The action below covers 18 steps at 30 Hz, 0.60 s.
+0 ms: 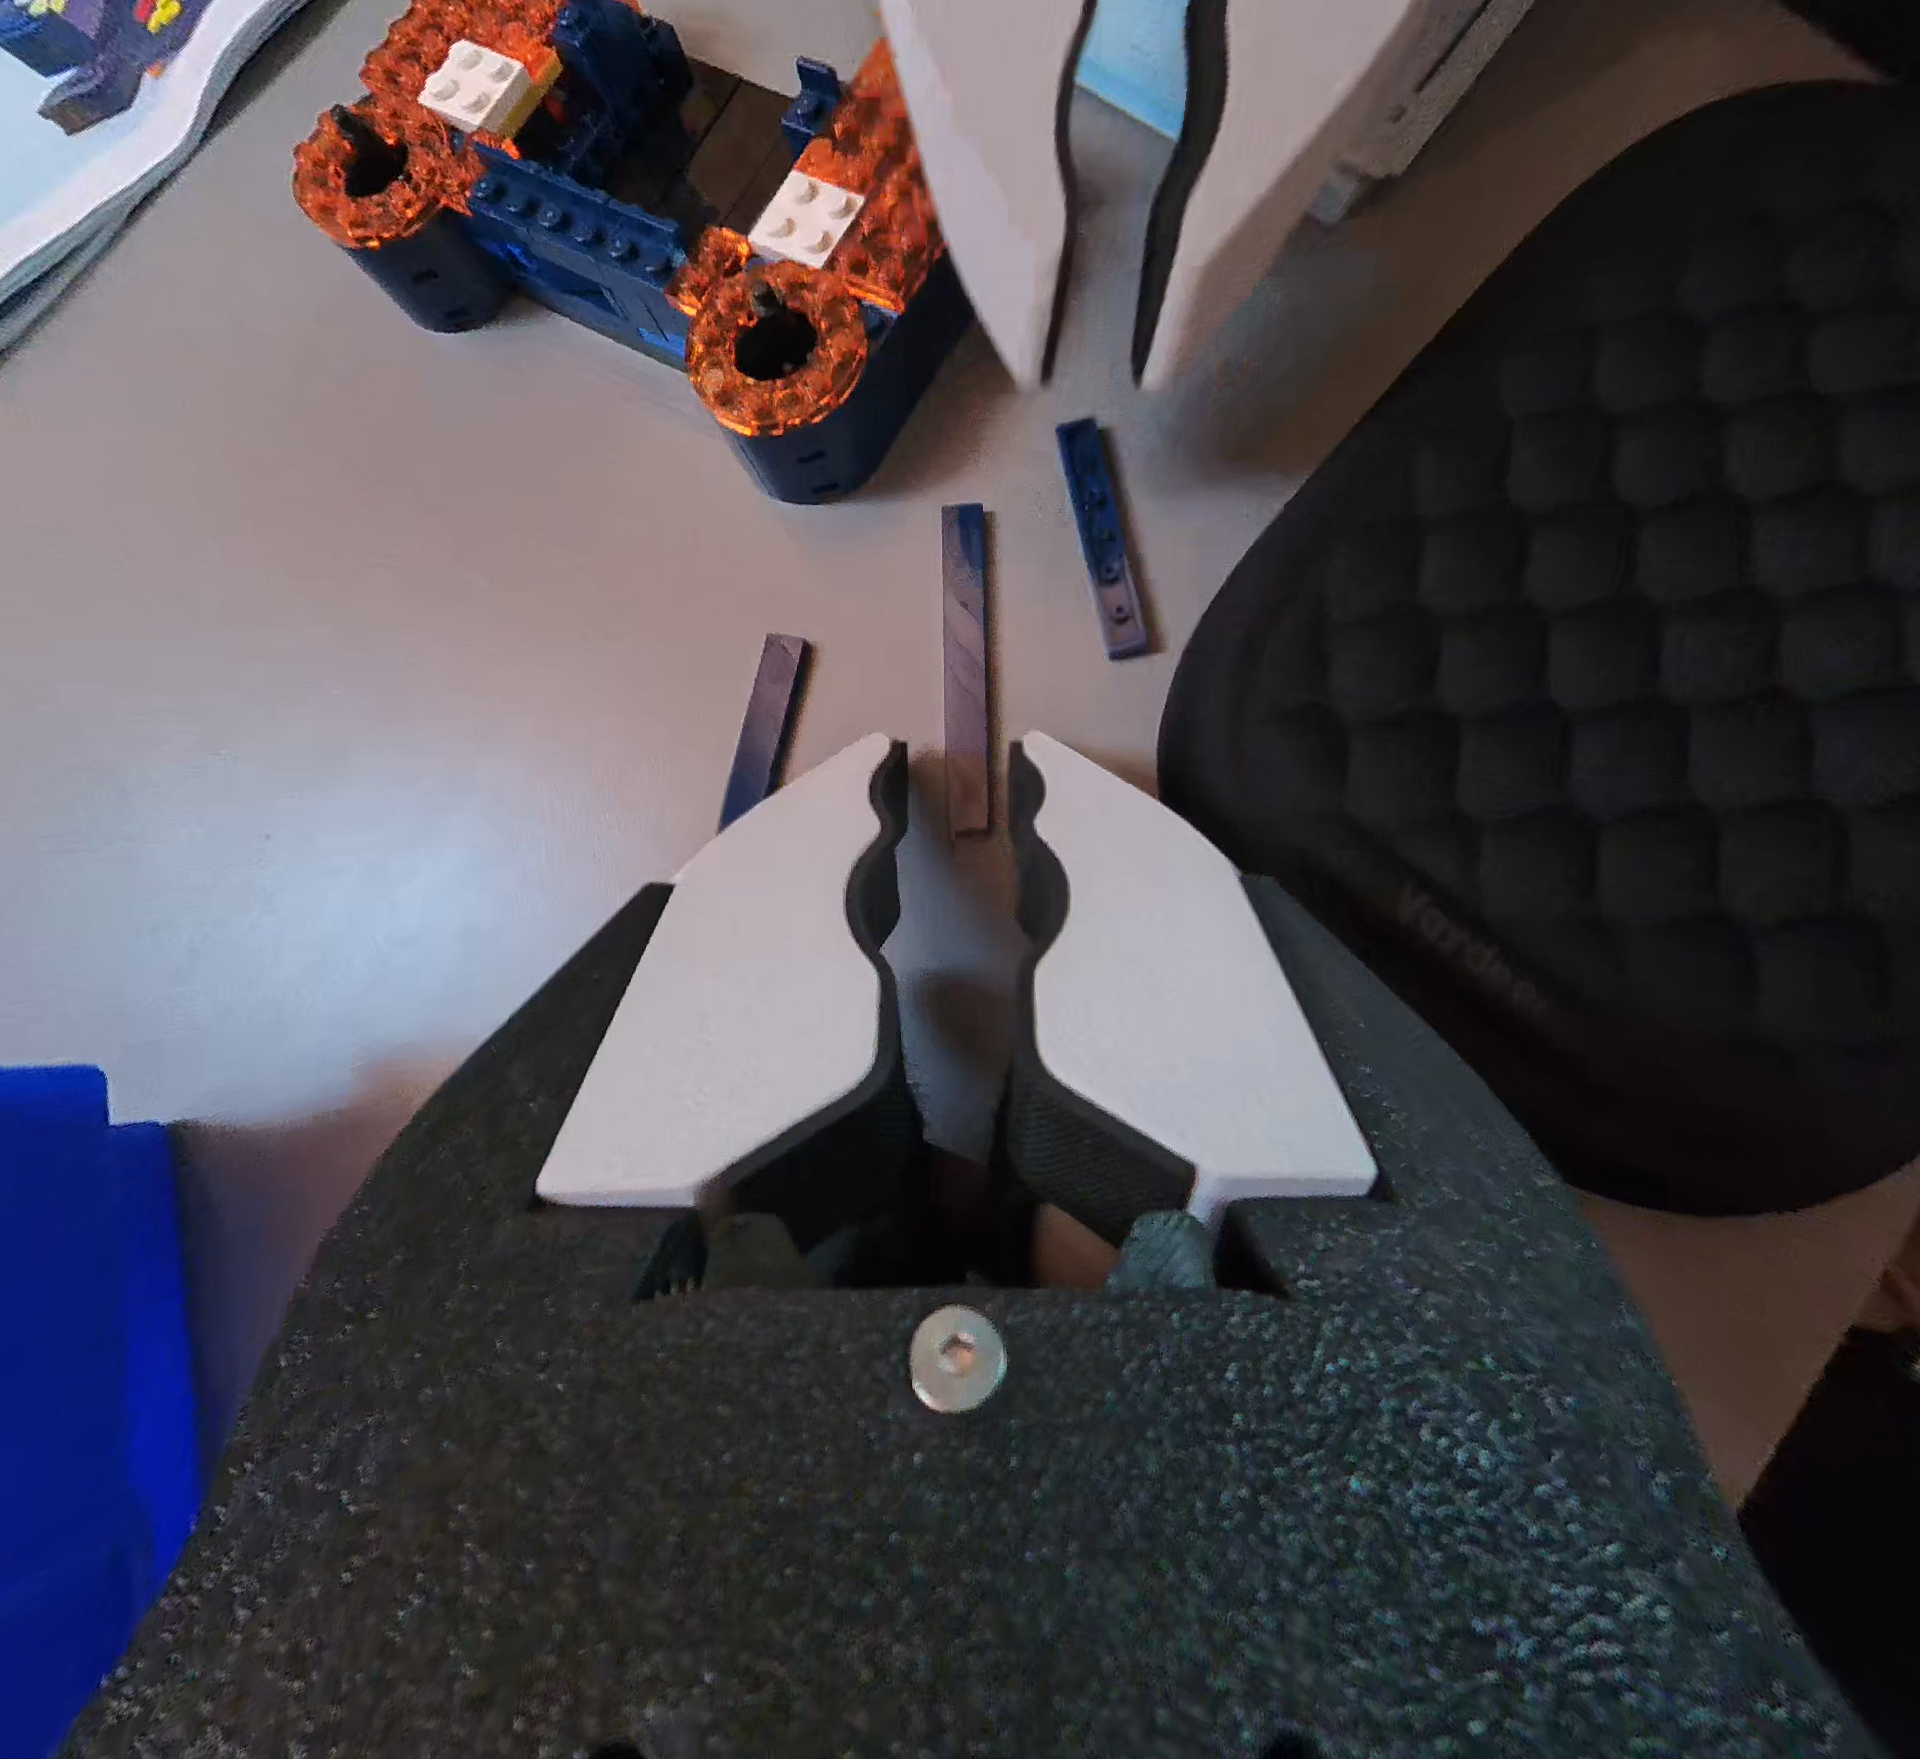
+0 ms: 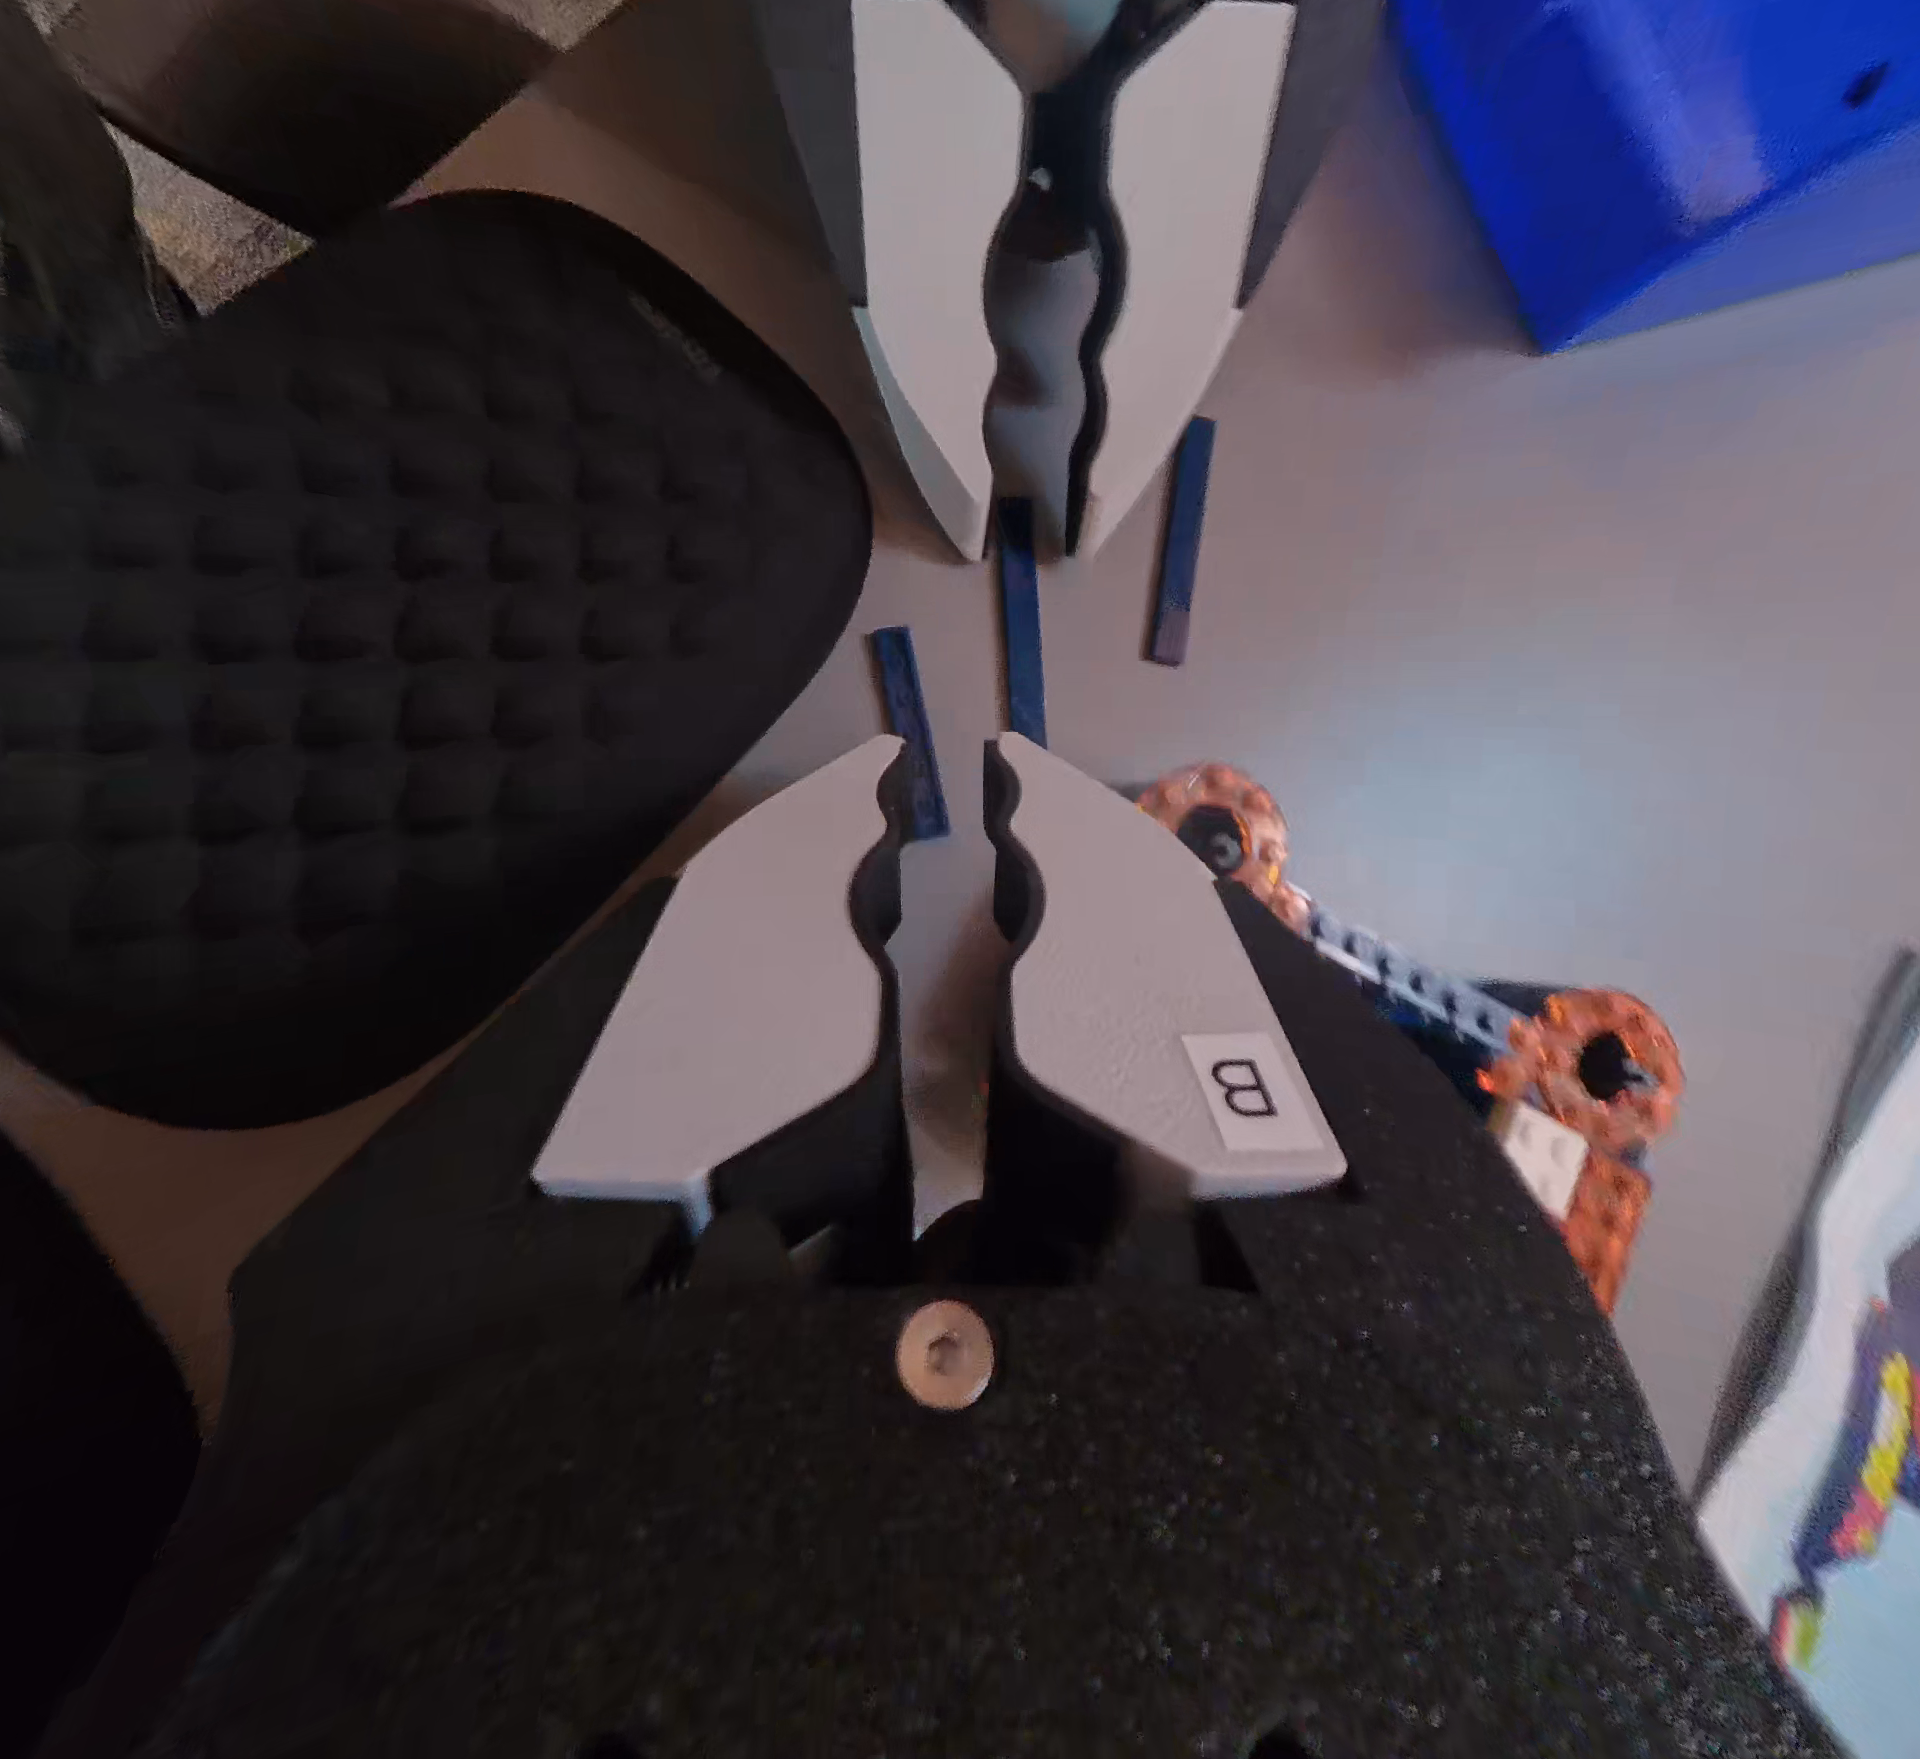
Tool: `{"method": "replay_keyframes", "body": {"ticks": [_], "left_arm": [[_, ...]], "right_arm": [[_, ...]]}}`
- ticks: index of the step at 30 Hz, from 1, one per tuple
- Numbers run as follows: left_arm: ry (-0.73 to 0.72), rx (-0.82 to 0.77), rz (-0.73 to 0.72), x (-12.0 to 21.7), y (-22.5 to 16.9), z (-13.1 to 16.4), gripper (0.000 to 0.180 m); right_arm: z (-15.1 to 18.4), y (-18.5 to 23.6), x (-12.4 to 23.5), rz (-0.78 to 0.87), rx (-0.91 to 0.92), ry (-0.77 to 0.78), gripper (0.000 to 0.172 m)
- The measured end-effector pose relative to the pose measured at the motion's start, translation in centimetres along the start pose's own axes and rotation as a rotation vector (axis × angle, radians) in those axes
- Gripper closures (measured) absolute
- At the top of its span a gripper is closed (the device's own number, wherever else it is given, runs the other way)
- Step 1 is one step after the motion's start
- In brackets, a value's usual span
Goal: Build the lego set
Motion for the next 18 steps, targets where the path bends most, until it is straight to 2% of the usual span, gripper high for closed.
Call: {"method": "replay_keyframes", "body": {"ticks": [6, 9, 13, 16, 18], "left_arm": [[-0.013, 0.016, -0.013, 0.3, -0.4, 0.3, 0.166], [-0.02, 0.023, -0.008, -0.1, -0.3, 0.0, 0.168], [-0.022, -0.004, -0.055, 0.0, -0.1, -0.7, 0.167], [-0.109, 0.006, -0.003, 0.5, -1.0, -2.1, 0.167], [-0.113, 0.007, 0.016, 0.6, -1.4, -2.3, 0.167]], "right_arm": [[1.4, 0.8, 3.7, 0.043, -0.069, -0.016, 0.16], [2.3, 1.2, 4.5, 0.071, -0.092, -0.02, 0.164], [2.1, 1.9, 1.4, 0.056, -0.057, 0.001, 0.161], [1.9, 1.3, -0.7, 0.087, -0.019, 0.034, 0.159], [1.6, 0.8, -1.4, 0.088, -0.023, 0.04, 0.157]]}}
Point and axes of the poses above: each gripper's, where its closed fingertips meet, x back along the fingers, z out of its underside, y = z × x across the jaws, the point moved 6 cm from there along x, back along the fingers, and after that the axes turned 9 degrees about -x, right-handed, at the moved point
